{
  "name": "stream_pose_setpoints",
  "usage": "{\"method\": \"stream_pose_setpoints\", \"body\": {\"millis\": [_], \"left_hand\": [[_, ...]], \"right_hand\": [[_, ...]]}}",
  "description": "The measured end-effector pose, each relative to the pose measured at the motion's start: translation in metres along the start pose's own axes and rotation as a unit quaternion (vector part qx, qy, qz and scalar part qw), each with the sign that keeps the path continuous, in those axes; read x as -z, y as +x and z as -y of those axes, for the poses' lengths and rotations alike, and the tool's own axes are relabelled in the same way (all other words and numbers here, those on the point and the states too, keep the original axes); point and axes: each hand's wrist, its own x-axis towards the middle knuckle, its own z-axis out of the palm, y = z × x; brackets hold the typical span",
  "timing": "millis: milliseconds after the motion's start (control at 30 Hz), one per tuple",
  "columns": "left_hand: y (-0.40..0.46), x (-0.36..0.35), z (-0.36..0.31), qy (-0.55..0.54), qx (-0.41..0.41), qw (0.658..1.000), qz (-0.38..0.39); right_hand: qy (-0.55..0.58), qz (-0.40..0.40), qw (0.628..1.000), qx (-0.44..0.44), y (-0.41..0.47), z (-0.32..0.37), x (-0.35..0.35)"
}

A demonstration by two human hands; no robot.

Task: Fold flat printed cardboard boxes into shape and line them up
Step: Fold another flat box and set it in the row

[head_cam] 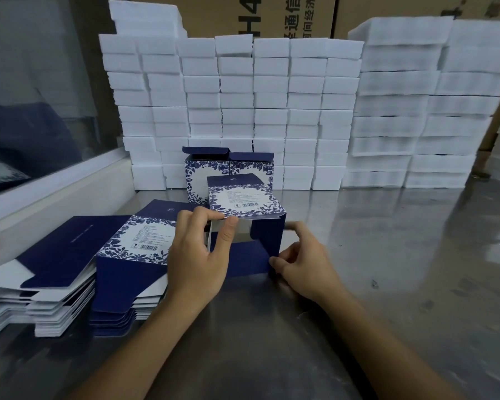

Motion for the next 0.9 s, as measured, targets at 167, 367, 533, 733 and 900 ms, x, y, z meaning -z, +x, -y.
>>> {"method": "stream_pose_setpoints", "body": {"millis": [167,367,533,733,900], "left_hand": [[0.003,0.003,0.002,-0.004,0.008,1.0,-0.011],[-0.002,0.002,-0.002,-0.07,-0.013,0.996,0.046],[-0.004,-0.001,0.002,-0.161,0.022,0.984,0.072],[-0.006,-0.005,0.011,-0.091,0.015,0.994,0.052],[-0.009,-0.002,0.017,-0.022,-0.028,0.994,0.102]], "right_hand": [[0.029,-0.015,0.996,0.079,-0.005,0.016,-0.005],[0.142,-0.103,0.978,0.116,-0.008,0.033,-0.007],[0.194,-0.18,0.96,0.087,-0.003,0.04,0.006],[0.24,-0.194,0.95,0.048,0.002,0.038,0.01],[0.241,-0.201,0.948,0.047,0.002,0.037,0.007]]}}
